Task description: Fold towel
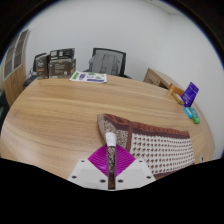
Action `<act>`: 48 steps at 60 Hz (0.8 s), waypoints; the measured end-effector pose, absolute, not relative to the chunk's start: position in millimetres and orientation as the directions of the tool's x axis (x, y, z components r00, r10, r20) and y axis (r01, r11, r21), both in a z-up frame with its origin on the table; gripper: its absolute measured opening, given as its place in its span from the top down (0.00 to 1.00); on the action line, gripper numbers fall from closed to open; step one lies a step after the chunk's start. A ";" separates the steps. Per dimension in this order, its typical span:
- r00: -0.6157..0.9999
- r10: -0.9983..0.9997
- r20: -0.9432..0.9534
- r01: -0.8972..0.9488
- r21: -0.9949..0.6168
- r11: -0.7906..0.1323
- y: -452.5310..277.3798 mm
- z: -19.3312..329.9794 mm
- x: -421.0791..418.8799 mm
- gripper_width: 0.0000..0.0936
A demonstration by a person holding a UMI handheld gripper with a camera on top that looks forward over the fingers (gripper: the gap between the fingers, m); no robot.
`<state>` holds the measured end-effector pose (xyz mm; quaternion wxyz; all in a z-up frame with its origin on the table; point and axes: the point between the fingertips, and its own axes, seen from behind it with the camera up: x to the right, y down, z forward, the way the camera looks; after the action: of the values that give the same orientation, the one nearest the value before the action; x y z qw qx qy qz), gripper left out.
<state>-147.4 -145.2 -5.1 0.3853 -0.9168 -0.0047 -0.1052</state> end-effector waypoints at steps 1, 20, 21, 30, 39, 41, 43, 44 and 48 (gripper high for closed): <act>0.980 -0.076 0.185 0.078 -0.704 -0.706 -146.0 -4.3 -148.9 0.95; 0.975 -0.090 -0.203 -0.217 -0.779 -0.588 -146.0 114.9 -199.2 0.95; 0.971 -0.093 -0.219 -0.232 -0.783 -0.577 -145.2 121.0 -196.6 0.95; 0.954 -0.148 -0.259 -0.298 -0.794 -0.530 -148.6 133.9 -138.3 0.95; 0.941 -0.232 -0.246 -0.337 -0.747 -0.573 -161.4 79.1 -56.6 0.93; 0.940 -0.246 -0.235 -0.337 -0.737 -0.585 -163.8 67.2 -40.9 0.91; 0.941 -0.252 -0.225 -0.334 -0.728 -0.598 -166.5 55.9 -27.3 0.86; 0.942 -0.254 -0.221 -0.333 -0.724 -0.604 -167.9 50.6 -21.2 0.83; 0.945 -0.266 -0.192 -0.321 -0.706 -0.631 -176.0 31.1 7.4 0.55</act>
<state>7.4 -176.0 31.1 0.3974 -0.9025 0.1624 0.0346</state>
